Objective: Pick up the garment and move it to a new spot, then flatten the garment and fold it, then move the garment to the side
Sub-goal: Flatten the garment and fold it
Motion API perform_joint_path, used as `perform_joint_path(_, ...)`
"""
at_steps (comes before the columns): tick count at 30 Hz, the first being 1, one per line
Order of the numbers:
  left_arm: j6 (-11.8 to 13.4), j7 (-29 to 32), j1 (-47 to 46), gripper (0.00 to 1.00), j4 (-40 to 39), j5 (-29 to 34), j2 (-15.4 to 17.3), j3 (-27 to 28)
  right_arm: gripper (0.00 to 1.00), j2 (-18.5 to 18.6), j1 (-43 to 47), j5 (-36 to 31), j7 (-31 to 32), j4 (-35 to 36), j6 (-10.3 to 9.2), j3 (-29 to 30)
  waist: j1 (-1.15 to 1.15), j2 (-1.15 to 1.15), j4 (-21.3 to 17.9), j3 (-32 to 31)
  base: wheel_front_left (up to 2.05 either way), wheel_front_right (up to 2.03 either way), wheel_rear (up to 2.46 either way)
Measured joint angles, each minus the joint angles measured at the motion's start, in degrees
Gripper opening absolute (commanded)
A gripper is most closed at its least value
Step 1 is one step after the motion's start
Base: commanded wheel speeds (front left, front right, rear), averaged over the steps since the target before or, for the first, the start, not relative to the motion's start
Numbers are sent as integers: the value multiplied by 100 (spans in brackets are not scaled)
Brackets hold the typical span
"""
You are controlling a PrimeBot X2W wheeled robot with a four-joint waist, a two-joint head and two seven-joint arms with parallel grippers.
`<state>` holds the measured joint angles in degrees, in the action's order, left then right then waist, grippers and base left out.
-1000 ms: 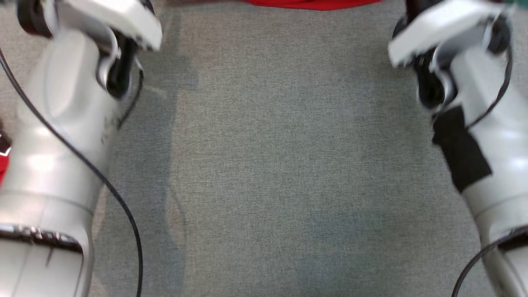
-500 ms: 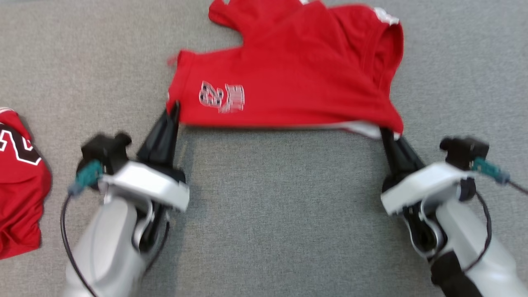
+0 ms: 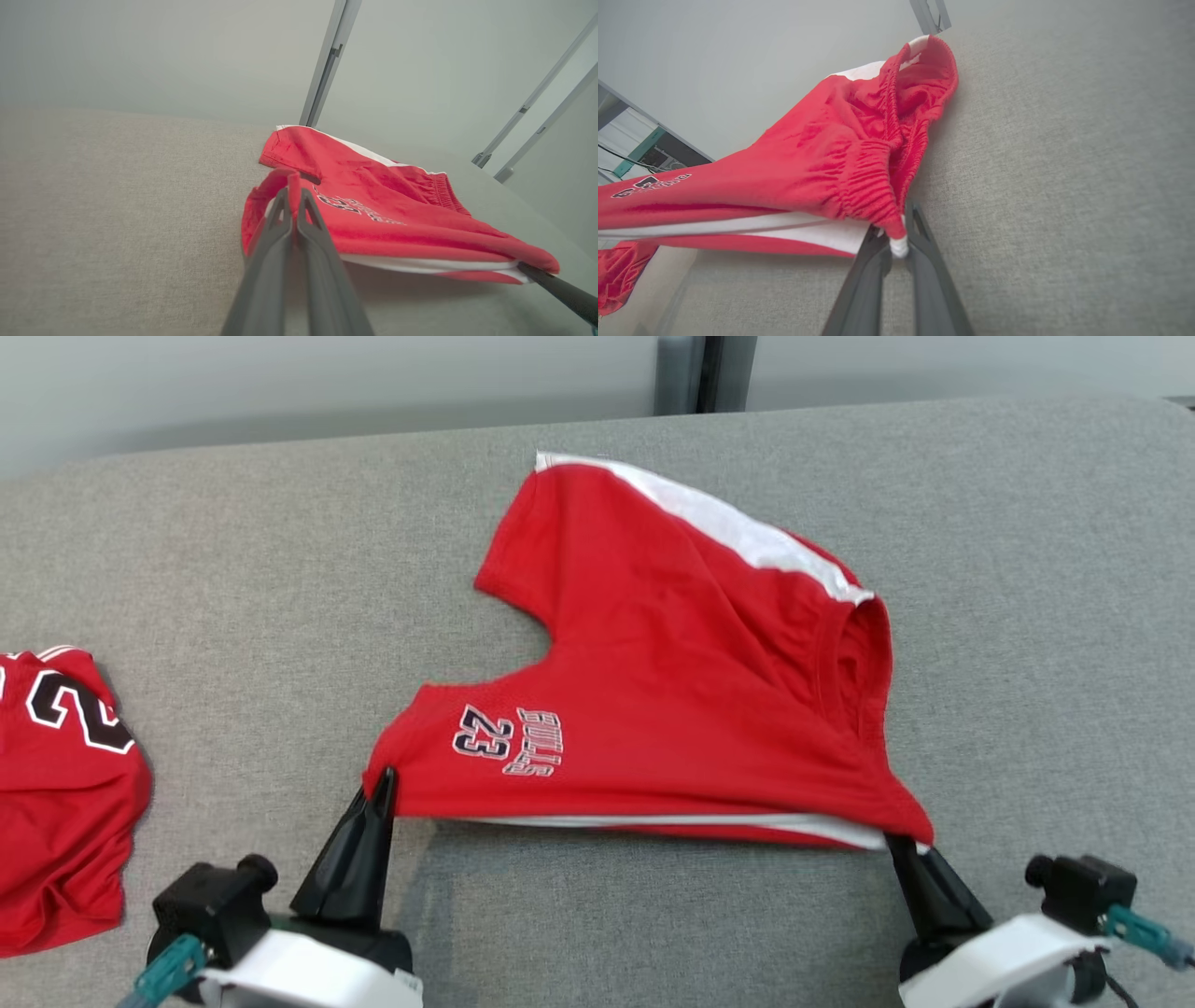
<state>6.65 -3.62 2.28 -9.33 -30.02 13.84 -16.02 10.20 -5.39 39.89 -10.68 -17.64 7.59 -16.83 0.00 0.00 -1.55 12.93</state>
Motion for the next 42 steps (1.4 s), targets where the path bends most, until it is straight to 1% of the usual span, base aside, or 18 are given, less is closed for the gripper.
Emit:
perform_joint_path(3, 180, 169, 261, 0, -469, 19, 66, 22, 0, -132, 452, -201, 333, 490, 0, 276, 0, 0, 3, -46, 0, 0, 0)
perform_joint_path(6, 298, 293, 360, 0, -765, 51, 154, 68, 0, -302, 785, -425, 705, 980, 0, 519, 0, 0, -8, -45, 0, 0, 0)
perform_joint_path(8, 325, 372, 361, 0, -858, 53, 194, 90, 0, -400, 913, -570, 927, 1247, 0, 671, 0, 0, -31, -16, 0, 0, 0)
perform_joint_path(13, 294, 539, 62, 0, -813, 59, 309, 121, 0, -589, 971, -733, 1315, 1795, -2, 881, 0, 0, -120, 109, 0, 0, 0)
perform_joint_path(16, 188, 643, -365, 0, -677, 70, 396, 143, 0, -662, 823, -706, 1432, 1971, -3, 933, 0, 0, -190, 249, 0, 0, 0)
perform_joint_path(19, 38, 761, -910, 0, -428, 18, 448, 187, 0, -706, 444, -509, 1480, 2049, -8, 858, 0, 0, -280, 438, 0, 0, 0)
perform_joint_path(20, -20, 814, -1126, 0, -309, -34, 469, 198, 0, -717, 286, -505, 1478, 2039, -8, 845, 0, 0, -316, 513, 0, 0, 0)
perform_joint_path(21, -20, 814, -1126, 0, -309, -34, 469, 198, 0, -717, 286, -505, 1478, 2039, -8, 845, 0, 0, -316, 513, 0, 0, 0)
perform_joint_path(22, -157, 902, -1602, 0, -1, -98, 466, 181, 0, -725, -15, -471, 1414, 1974, -8, 854, 0, 0, -377, 679, 0, 0, 0)
perform_joint_path(23, -157, 902, -1602, 0, -1, -98, 466, 181, 0, -725, -15, -471, 1414, 1974, -8, 854, 0, 0, -377, 679, 0, 0, 0)
perform_joint_path(25, -278, 983, -2064, 0, 353, -146, 444, 151, 0, -732, -319, -480, 1315, 1838, -9, 868, 0, 0, -434, 859, 0, 0, 0)
perform_joint_path(30, -559, 1177, -3292, 0, 1390, -193, 403, 82, 0, -740, -1127, -245, 962, 1336, -9, 703, 0, 0, -601, 1312, 0, 0, 0)
perform_joint_path(35, -767, 1310, -4368, 0, 2436, -105, 368, -53, 0, -751, -1781, 41, 547, 735, -9, 428, 0, 0, -869, 1642, 0, 0, 0)
perform_joint_path(42, -896, 1341, -5486, 0, 3858, 12, 234, -172, 0, -753, -2504, 464, 57, 16, -9, -15, 0, 0, -1216, 1905, 0, 0, 0)
